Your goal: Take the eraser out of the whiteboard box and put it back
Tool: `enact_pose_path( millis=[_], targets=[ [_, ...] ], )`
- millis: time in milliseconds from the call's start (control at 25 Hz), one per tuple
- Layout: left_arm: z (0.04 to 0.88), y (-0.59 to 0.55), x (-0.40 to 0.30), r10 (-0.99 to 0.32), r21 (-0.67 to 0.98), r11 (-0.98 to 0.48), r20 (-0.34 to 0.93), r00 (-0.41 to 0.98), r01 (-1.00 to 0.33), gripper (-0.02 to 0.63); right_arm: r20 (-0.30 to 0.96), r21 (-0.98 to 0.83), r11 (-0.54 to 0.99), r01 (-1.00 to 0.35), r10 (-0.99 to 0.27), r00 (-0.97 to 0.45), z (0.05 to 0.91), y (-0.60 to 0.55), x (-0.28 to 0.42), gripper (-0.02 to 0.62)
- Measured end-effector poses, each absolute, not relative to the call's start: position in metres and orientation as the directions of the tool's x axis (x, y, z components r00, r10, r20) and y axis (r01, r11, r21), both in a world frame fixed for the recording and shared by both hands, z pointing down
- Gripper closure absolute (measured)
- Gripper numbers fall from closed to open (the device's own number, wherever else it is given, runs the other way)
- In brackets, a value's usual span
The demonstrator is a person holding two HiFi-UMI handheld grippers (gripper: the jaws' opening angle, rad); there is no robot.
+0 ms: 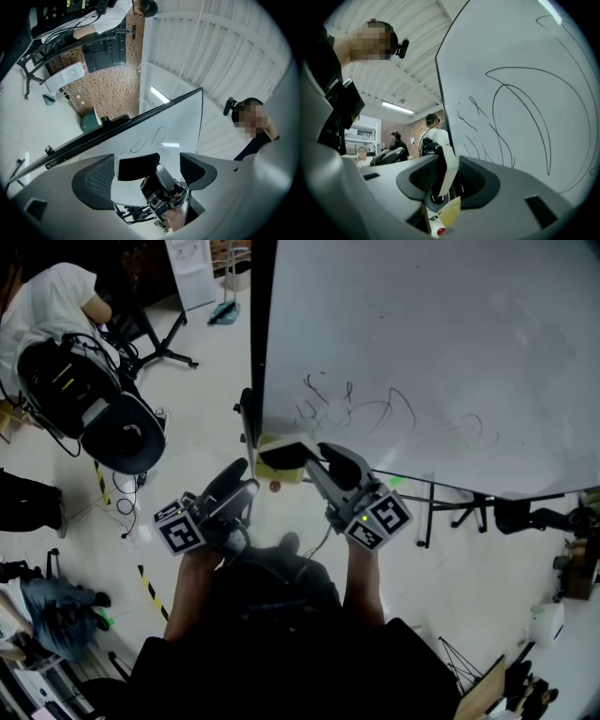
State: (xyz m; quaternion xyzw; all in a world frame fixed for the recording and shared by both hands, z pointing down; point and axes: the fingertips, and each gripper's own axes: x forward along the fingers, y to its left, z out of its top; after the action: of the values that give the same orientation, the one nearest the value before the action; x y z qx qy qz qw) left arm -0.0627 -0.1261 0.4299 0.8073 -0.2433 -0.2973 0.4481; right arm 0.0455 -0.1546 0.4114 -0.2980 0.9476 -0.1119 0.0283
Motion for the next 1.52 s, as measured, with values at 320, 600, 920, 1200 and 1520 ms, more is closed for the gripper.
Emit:
enact_pose_path(
  millis=[320,600,920,1200,1520],
  targets=[
    [0.43,-0.126,-0.061,-0.656,0.869,-0.48,-0.263,0.708,-0.122,0.178,-0.135,-0.307,0.795,-0.524,-0.581,-0.803,0.378,-0.152,0.057,0.439],
    [0.429,-0.126,-0.062,-0.657,0.867,-0.482,-0.267,0.705,-0.122,0.178,-0.288,-0.406,0.796,-0.45,-0.578,-0.763,0.351,-0.151,0.067,0.439],
    [0.428,-0.128,-0.061,-0.653,0.866,-0.486,-0.267,0.709,-0.122,0.178,-0.384,-0.466,0.796,-0.387,-0.576,-0.722,0.332,-0.154,0.077,0.44],
    [0.426,-0.129,-0.061,-0.649,0.864,-0.49,-0.269,0.712,-0.12,0.178,-0.468,-0.504,0.796,-0.334,-0.577,-0.67,0.313,-0.158,0.087,0.442],
    [0.423,-0.129,-0.059,-0.642,0.861,-0.495,-0.272,0.717,-0.116,0.178,-0.527,-0.539,0.796,-0.275,-0.574,-0.627,0.303,-0.157,0.096,0.442]
  ],
)
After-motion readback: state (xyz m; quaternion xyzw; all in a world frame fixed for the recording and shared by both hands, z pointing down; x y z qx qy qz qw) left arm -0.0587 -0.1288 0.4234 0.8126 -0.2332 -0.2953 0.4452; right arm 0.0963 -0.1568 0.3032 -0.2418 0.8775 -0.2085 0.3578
